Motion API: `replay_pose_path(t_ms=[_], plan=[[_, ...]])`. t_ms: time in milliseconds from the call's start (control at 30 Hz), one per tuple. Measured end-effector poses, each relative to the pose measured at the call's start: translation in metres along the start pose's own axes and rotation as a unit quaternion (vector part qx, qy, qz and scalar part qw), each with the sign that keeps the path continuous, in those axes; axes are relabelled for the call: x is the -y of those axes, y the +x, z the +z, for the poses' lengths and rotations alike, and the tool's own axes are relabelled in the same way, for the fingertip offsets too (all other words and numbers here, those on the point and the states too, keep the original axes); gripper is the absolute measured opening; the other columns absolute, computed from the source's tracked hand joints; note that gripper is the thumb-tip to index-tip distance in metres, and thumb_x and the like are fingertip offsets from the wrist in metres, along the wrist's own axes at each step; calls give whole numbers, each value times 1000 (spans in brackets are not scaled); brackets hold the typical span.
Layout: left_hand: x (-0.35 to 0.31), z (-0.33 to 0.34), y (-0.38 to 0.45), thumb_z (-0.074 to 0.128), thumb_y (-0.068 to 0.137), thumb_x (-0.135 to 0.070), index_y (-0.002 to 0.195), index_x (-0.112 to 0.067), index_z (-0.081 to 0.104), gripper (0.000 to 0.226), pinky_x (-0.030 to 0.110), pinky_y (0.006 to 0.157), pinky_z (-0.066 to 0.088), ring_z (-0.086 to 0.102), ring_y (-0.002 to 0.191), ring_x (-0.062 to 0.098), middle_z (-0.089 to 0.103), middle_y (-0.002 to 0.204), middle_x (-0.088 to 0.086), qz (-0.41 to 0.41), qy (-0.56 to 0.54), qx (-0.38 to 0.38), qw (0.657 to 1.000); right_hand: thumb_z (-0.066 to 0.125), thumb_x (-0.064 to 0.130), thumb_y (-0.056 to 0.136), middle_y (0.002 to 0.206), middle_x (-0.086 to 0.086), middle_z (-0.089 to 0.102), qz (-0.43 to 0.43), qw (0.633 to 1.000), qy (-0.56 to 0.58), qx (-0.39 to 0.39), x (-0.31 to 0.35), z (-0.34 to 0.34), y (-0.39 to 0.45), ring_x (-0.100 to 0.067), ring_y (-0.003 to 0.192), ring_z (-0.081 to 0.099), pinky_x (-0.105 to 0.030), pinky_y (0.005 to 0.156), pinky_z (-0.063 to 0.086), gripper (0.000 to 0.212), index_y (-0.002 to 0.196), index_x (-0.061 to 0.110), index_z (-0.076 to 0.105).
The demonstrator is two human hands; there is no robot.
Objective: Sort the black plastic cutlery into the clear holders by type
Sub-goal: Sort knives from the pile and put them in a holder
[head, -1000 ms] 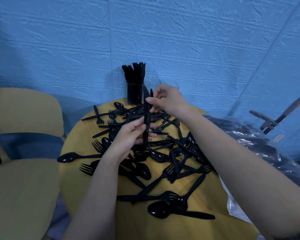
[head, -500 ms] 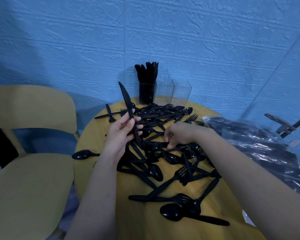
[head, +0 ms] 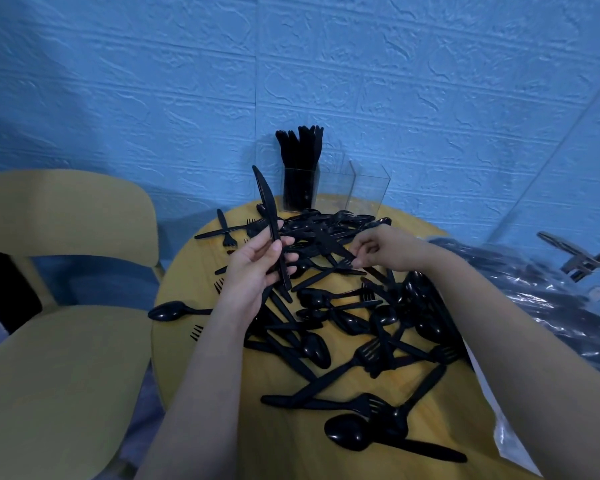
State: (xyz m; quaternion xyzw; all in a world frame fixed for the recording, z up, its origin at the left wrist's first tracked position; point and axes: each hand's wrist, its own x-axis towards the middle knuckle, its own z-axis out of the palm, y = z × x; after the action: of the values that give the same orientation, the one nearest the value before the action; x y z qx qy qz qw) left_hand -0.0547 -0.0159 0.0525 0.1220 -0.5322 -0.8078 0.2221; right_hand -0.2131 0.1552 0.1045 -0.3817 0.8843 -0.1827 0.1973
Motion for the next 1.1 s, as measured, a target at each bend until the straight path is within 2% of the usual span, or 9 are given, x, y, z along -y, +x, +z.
replay_pose_path(t_ms=[133, 300, 433, 567, 733, 867, 967, 1033, 1100], plan=[[1, 2, 0, 49, 96, -4, 123, -18, 57, 32, 29, 75, 58, 68, 79, 11, 68, 97, 1, -1, 12, 1, 1000, 67, 14, 87, 79, 8, 69, -12, 990, 139, -35, 4, 0, -6, 6, 71, 62, -14, 74, 44, 6, 90, 17, 63], [2, 5, -1, 51, 94, -5, 122, -14, 59, 30, 29, 78, 58, 69, 84, 12, 68, 101, 2, -5, 30, 19, 999, 64, 10, 88, 78, 3, 73, -35, 948, 305, -84, 26, 4, -13, -6, 75, 66, -23, 63, 54, 9, 83, 14, 58], [4, 7, -3, 53, 93, -5, 122, -12, 60, 30, 28, 78, 57, 69, 95, 16, 70, 105, 3, -9, 46, 39, 998, 64, 5, 88, 75, -5, 70, -42, 936, 331, -113, 51, 12, -14, -11, 58, 66, -23, 52, 55, 15, 79, 10, 52], [5, 10, -3, 53, 94, -7, 121, -15, 60, 29, 25, 75, 56, 69, 97, 14, 71, 106, -1, -6, 64, 62, 996, 68, 11, 86, 78, -10, 64, -28, 954, 265, -140, 67, 24, -6, -21, 63, 66, -32, 59, 60, 13, 79, 8, 57], [8, 13, -3, 55, 93, -7, 122, -23, 58, 33, 19, 66, 53, 68, 89, 8, 71, 101, -4, 10, 80, 61, 995, 65, 15, 89, 80, -14, 63, -17, 959, 242, -148, 81, 26, -4, -17, 60, 66, -31, 55, 59, 16, 82, 1, 61], [11, 17, -3, 54, 93, -6, 114, -30, 58, 33, 22, 70, 56, 69, 87, 10, 72, 96, -8, -2, 74, 75, 994, 57, 22, 94, 77, -12, 64, -35, 979, 129, -153, 80, 28, -7, -24, 59, 69, -41, 59, 59, 21, 84, 5, 63], [11, 17, -2, 55, 93, -6, 117, -24, 59, 31, 24, 72, 57, 70, 86, 12, 73, 96, -3, -4, 92, 93, 991, 54, 24, 96, 75, -3, 63, -62, 987, 72, -133, 73, 25, -14, -3, 54, 62, -20, 51, 53, 18, 84, 16, 64], [11, 17, -2, 55, 93, -6, 118, -21, 60, 30, 25, 73, 57, 70, 85, 12, 73, 96, -3, -10, 95, 87, 992, 59, 24, 93, 76, 6, 62, -57, 992, 7, -116, 62, 14, -23, -2, 58, 57, -8, 50, 42, 10, 85, 24, 64], [11, 17, -2, 54, 93, -6, 118, -18, 60, 28, 26, 72, 58, 70, 82, 11, 72, 94, -2, -15, 89, 72, 993, 66, 24, 87, 76, 15, 59, -25, 994, -95, -47, 47, 1, -36, -6, 75, 56, -9, 59, 38, 8, 80, 26, 63]])
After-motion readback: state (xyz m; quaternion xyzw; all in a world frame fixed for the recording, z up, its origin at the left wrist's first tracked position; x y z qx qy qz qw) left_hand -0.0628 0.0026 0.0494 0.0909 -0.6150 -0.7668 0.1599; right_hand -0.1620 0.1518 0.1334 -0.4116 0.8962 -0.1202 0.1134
